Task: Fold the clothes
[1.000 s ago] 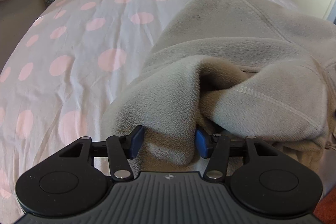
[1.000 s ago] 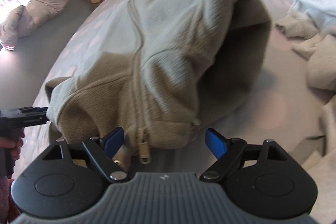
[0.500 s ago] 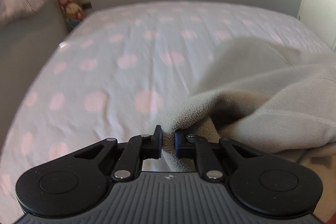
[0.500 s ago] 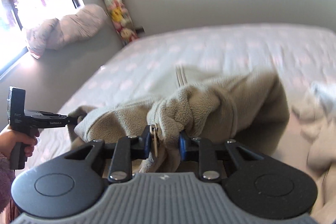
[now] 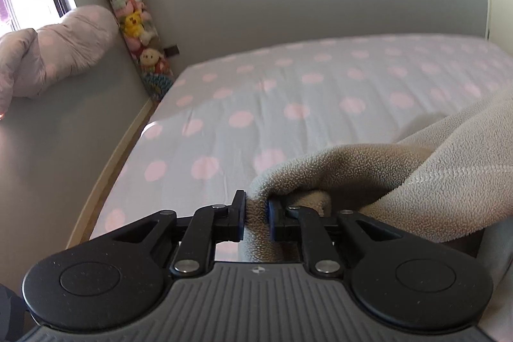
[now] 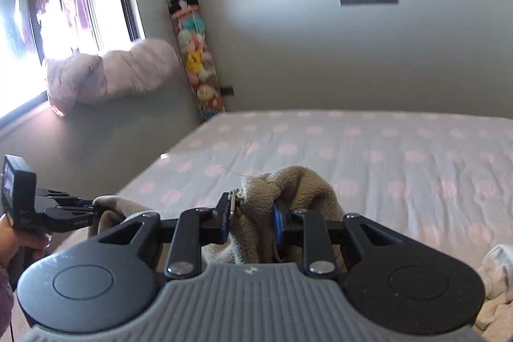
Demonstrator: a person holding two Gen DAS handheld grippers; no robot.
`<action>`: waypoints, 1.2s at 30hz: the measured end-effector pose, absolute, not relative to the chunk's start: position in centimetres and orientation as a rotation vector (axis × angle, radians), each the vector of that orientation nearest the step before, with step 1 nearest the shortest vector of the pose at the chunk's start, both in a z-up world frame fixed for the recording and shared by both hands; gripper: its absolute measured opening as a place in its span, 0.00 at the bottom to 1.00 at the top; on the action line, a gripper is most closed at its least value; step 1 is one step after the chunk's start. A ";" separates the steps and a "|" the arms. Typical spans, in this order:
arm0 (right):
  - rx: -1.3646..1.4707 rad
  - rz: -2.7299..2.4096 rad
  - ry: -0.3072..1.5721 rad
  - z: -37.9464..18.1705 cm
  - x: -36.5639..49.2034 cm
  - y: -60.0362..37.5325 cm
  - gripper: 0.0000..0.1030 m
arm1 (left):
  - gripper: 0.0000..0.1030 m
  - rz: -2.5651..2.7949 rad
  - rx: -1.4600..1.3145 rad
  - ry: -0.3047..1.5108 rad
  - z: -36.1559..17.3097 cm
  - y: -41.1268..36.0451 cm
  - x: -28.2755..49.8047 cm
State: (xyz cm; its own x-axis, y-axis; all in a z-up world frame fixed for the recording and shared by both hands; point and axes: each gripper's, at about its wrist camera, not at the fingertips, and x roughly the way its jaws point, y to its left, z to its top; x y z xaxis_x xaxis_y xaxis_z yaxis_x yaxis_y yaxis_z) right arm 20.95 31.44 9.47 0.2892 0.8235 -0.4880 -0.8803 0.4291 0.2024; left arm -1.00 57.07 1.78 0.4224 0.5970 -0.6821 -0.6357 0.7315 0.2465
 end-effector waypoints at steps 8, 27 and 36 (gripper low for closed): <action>-0.239 1.241 0.716 4.6 19.6 36.6 0.38 | 0.48 0.637 0.064 0.828 -2.2 54.4 -2.6; -0.398 0.994 0.717 2.6 20.9 23.4 0.72 | 0.56 0.451 0.336 0.792 -8.1 44.0 0.4; -0.535 0.812 0.675 -4.8 22.6 25.6 0.72 | 0.34 0.590 0.110 0.727 -7.7 43.1 2.0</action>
